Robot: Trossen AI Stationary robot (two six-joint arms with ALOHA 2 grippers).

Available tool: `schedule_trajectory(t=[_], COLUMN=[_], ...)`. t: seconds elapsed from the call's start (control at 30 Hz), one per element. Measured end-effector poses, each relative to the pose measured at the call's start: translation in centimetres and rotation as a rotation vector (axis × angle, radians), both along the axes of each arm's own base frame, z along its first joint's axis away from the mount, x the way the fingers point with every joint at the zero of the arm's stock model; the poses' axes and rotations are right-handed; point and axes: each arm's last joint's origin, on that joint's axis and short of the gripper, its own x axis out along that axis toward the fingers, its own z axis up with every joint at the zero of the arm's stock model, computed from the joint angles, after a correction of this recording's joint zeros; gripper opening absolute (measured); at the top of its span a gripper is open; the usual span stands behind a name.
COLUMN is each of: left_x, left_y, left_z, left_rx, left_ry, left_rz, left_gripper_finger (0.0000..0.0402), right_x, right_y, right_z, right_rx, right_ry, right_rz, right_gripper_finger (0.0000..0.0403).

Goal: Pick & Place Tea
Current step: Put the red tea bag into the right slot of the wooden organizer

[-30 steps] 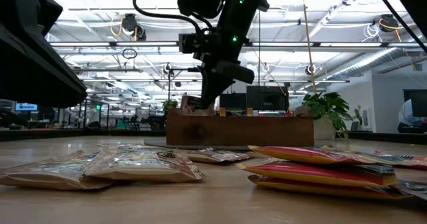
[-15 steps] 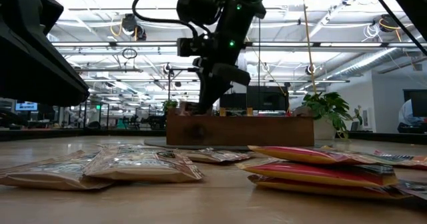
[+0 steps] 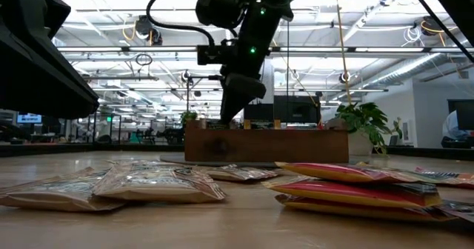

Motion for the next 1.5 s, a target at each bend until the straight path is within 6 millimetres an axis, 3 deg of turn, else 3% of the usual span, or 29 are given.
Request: schedule_trajectory(t=[0.37,0.6,0.83,1.0,1.13,1.27,1.37,1.5], left_x=[0.0,-0.1,-0.1,-0.1,0.0,0.9,2.9,6.2], left_y=[0.1,0.1,0.3,0.3,0.4,0.5,0.8,1.7], left_z=[0.0,-0.1,-0.1,-0.1,-0.1,0.2,1.2,3.0], left_rx=[0.007,0.017,0.028,0.011,0.006,0.018,0.024,-0.043], left_ry=[0.006,0.012,0.022,0.017,0.014,-0.004,-0.014,-0.001], left_rz=[0.0,-0.002,0.002,0.016,0.02,-0.002,-0.055,-0.146], left_gripper_finger=[0.0037,0.0037,0.0037,0.0037,0.0037,0.0037,0.0037,0.0037], right_x=[-0.4,-2.1,-6.0,-10.5,-14.0,-17.3,-19.4,-21.6], right_y=[-0.2,1.2,5.7,11.3,15.8,18.8,19.7,19.0], right_z=[0.3,5.0,11.3,14.0,12.0,8.5,5.8,2.2], right_rx=[0.026,0.004,0.013,0.023,0.077,0.158,0.175,0.2], right_ry=[0.0,-0.09,-0.206,-0.303,-0.414,-0.563,-0.66,-0.724], right_rz=[-0.058,-0.058,-0.012,0.071,0.196,0.284,0.34,0.365], right_gripper_finger=[0.0124,0.011,0.0071,0.0008,0.0008,0.0002,0.0003,0.0001])
